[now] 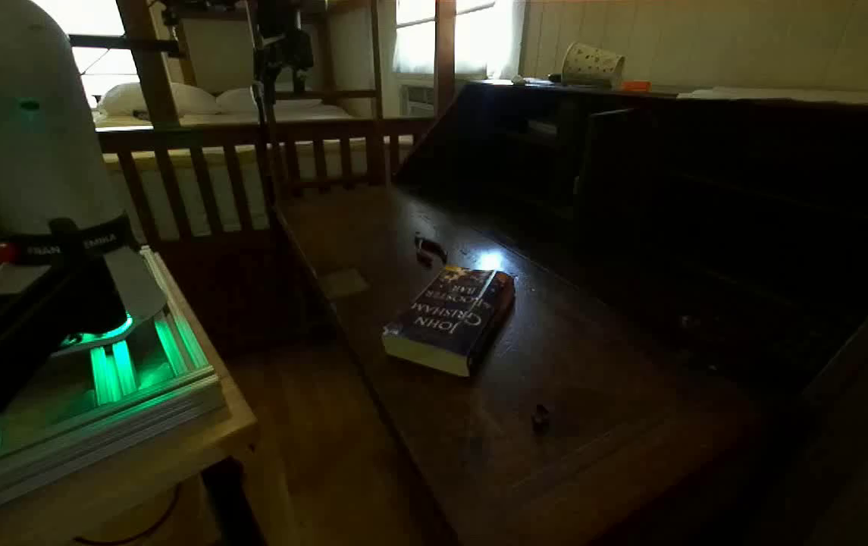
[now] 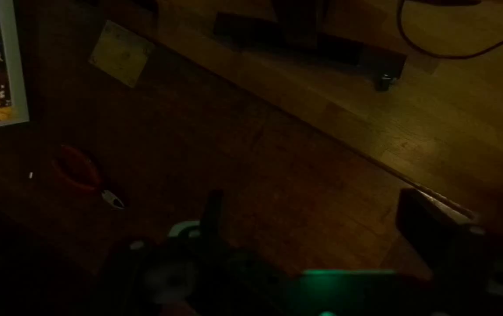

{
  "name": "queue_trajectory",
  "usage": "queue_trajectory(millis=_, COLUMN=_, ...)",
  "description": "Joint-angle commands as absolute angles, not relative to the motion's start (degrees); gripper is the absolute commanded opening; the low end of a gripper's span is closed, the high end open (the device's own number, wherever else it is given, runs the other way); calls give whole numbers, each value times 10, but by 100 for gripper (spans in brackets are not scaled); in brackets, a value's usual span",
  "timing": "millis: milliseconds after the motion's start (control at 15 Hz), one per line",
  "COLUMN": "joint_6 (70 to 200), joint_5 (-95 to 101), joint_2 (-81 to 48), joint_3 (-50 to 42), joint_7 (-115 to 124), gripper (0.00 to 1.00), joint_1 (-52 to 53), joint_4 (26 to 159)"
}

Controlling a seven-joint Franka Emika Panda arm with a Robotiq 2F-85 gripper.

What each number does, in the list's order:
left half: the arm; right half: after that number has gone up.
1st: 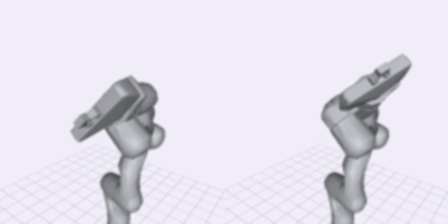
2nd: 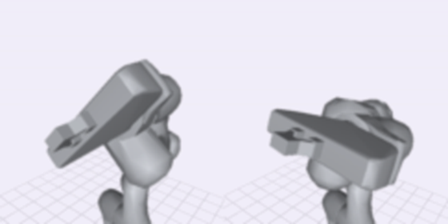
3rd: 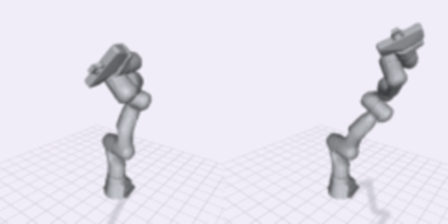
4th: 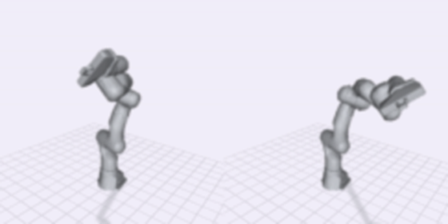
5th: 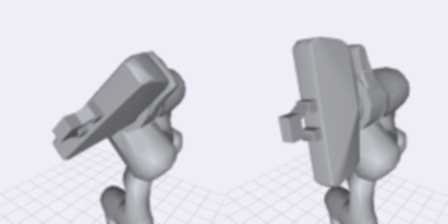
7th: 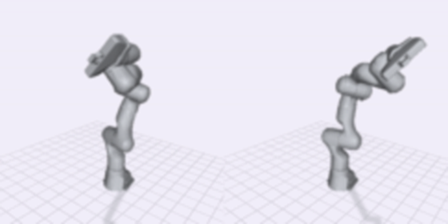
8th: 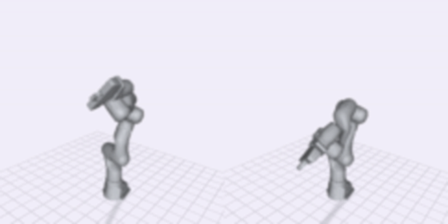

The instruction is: Put the wire cutters inside the bottom shelf on the right

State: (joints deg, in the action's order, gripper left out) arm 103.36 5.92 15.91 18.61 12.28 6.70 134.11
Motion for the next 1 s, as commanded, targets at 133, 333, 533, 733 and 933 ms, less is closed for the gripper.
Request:
queue_trajectory(millis=133, joint_6=1031, joint_5=63, joint_2=157, joint_3=170, joint_7=127, gripper=100, joint_1=84, joint_4=1340)
queue_trajectory(millis=333, joint_6=1031, joint_5=63, joint_2=157, joint_3=170, joint_7=127, gripper=100, joint_1=84, joint_4=1340)
queue_trajectory(millis=533, joint_6=1085, joint_5=107, joint_2=171, joint_3=142, joint_7=70, gripper=100, joint_1=70, joint_4=1378)
queue_trajectory(millis=733, joint_6=1199, joint_5=195, joint_2=172, joint_3=90, joint_7=-9, gripper=100, joint_1=47, joint_4=1430)
queue_trajectory(millis=933, joint_6=1341, joint_5=249, joint_2=157, joint_3=25, joint_7=-96, gripper=100, joint_1=14, joint_4=1469)
